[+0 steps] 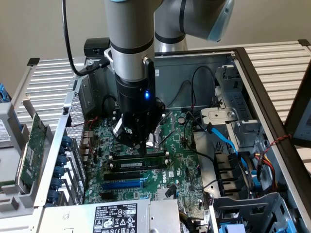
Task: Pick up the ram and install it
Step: 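Press down the ram until it locks into place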
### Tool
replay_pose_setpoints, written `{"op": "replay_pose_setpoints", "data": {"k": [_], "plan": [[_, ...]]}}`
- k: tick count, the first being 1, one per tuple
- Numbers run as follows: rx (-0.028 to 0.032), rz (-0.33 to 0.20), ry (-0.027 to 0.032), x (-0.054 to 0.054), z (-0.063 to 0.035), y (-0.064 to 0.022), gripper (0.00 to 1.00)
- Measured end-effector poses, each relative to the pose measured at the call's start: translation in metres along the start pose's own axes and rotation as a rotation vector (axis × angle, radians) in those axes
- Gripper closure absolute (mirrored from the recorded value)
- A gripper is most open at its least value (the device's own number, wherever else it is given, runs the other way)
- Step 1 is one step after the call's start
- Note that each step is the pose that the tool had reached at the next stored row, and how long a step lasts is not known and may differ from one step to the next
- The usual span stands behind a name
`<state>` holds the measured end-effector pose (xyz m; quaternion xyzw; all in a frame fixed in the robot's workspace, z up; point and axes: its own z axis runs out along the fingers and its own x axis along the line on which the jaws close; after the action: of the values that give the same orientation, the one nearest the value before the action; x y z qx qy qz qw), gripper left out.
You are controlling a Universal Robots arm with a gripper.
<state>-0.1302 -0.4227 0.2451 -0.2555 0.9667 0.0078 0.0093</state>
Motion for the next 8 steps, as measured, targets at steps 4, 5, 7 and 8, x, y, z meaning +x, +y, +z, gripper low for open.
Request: {"op": "replay_pose_setpoints", "data": {"k": [4,5,7,8], "plan": [[0.0014,0.063,-0.0006,0.0,0.0,0.0,0.89],[0.0017,0.079,-0.0008,0.0,0.0,0.0,0.89],[0.0024,0.109,-0.0011,0.0,0.0,0.0,0.89],[0.0028,0.125,-0.0013,0.0,0.0,0.0,0.89]]}}
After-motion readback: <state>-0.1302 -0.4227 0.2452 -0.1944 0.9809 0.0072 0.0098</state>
